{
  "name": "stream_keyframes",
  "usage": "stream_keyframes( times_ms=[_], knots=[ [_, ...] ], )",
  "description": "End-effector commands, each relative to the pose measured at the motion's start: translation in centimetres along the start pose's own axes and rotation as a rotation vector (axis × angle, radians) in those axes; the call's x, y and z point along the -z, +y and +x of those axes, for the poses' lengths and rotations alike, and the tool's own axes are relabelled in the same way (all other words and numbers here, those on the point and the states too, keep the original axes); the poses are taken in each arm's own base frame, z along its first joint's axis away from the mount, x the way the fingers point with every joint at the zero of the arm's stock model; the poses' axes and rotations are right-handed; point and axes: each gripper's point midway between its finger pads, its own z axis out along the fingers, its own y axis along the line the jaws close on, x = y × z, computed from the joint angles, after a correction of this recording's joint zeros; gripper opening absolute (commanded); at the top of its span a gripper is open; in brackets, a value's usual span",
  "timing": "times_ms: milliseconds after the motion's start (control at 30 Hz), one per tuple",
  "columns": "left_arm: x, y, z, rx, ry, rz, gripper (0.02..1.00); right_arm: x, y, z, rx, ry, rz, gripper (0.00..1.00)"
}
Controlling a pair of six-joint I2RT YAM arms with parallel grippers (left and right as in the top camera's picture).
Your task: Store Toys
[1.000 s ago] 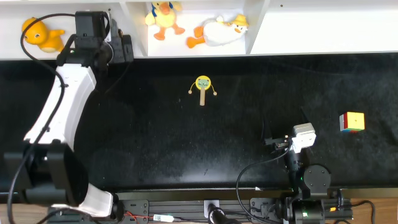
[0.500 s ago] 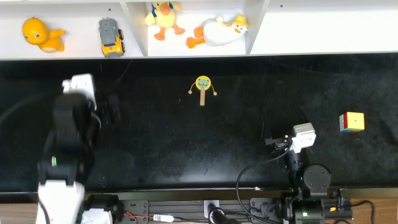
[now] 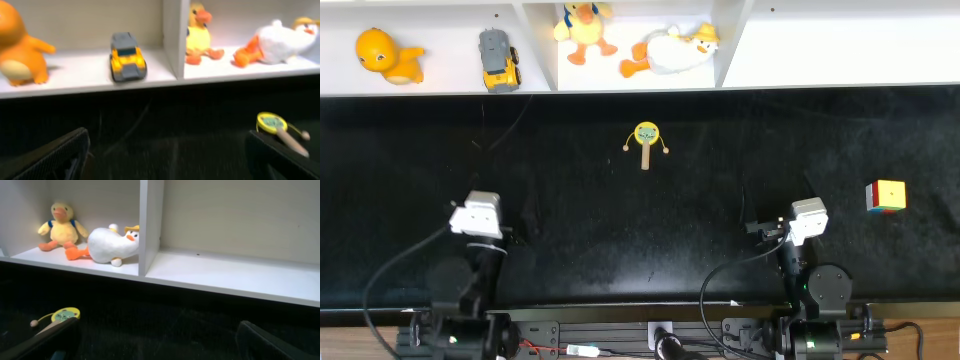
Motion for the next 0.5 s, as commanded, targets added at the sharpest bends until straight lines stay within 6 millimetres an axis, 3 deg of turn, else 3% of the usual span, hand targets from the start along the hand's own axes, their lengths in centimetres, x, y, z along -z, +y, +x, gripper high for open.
stream_keyframes(
  times_ms=[33, 500],
  knots=[
    [0.62, 0.01, 0.91, -0.016, -0.008, -0.008, 0.998, -0.02, -0.20, 0.37, 0.003, 0.001, 0.009, 0.993],
    [0.71, 0.25, 0.64, -0.017, -0.020, -0.019, 0.998, -0.02, -0.20, 0.36, 0.003, 0.000, 0.009, 0.993]
  ],
)
